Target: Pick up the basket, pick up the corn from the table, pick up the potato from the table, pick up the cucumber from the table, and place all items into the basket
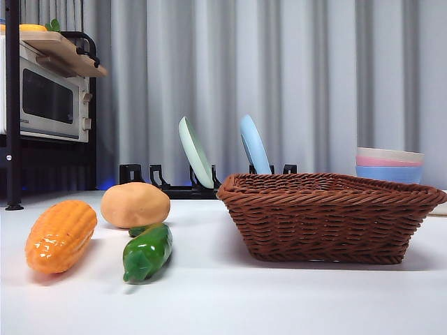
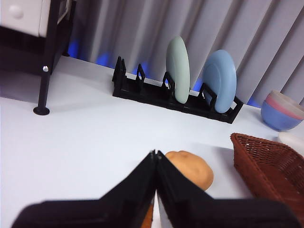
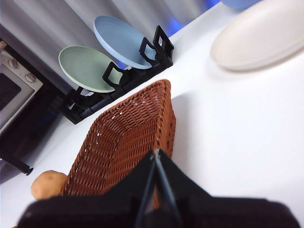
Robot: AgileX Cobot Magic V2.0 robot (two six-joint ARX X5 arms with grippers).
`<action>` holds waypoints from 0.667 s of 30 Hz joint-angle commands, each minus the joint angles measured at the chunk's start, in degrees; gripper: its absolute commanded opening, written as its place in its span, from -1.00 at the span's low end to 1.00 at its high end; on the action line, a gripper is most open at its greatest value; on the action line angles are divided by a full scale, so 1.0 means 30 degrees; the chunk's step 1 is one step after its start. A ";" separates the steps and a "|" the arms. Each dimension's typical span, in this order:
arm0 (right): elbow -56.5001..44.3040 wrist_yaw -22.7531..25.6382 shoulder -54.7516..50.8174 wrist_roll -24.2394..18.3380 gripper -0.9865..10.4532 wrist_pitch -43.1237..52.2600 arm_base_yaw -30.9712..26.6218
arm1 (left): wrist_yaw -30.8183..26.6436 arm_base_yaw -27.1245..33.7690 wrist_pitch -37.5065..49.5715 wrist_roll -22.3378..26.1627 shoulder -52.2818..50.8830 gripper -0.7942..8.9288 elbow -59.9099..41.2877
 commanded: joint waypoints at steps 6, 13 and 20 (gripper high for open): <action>0.3912 -0.0036 0.4969 -0.3453 -0.85 -0.0015 -0.0036 | 0.1377 0.0058 -0.0903 0.1603 0.4466 -0.85 0.3541; 0.8022 -0.0087 1.0244 -0.5544 -0.85 -0.1756 -0.0036 | 0.3541 0.0044 -0.2841 0.3592 0.9515 -0.85 0.7162; 1.1759 -0.1574 1.4885 -0.7927 -0.84 -0.5253 -0.0036 | 0.5544 0.0022 -0.4728 0.4962 1.3529 -0.85 0.9712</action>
